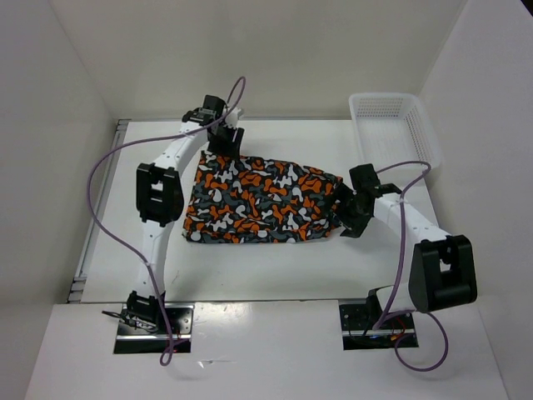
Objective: Fold and stack the shorts
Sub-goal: Fold the shorts
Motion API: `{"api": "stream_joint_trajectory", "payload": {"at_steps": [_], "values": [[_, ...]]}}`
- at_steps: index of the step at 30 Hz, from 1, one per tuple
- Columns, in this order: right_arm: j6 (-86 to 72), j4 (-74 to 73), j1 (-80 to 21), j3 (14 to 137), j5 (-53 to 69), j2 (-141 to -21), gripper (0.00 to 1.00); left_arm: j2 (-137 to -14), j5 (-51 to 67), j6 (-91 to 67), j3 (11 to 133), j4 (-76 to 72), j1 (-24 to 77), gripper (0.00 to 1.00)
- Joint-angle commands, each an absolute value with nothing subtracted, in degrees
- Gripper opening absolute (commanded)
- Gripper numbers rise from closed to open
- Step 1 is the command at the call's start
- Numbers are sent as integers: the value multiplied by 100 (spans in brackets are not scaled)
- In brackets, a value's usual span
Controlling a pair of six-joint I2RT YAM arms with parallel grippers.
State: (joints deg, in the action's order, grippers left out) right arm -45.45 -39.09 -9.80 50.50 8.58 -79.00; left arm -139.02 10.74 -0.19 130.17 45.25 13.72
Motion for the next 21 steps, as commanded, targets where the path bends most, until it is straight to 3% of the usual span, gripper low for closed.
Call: {"api": "stream_joint_trajectory", "payload": {"at_steps": [1,8,12,15,18,19,21], "values": [[-5176,-3088,-862,4633,932,-7822,95,-12886,1564,0,12605,4834,1214,69],[-5502,-2392,-809,4711,765,-8427,95,-11831,1055,0,10384,4703,862,71],[-5432,-2224,-809,4764,834,-8841,95,-11602,1116,0,9739,4518,440,71],[-5300,-2162,-756,4825,958,-9114,88,-11462,1116,0,9247,4368,316,71],[-5300,-2162,-686,4746,1099,-9114,72,-11338,1116,0,8800,4210,211,71],[-5300,-2162,-633,4746,1099,-9062,59,-11338,1116,0,8711,4149,211,71],[-5239,-2162,-633,4746,1099,-8982,45,-11338,1116,0,8570,4096,158,71]]}}
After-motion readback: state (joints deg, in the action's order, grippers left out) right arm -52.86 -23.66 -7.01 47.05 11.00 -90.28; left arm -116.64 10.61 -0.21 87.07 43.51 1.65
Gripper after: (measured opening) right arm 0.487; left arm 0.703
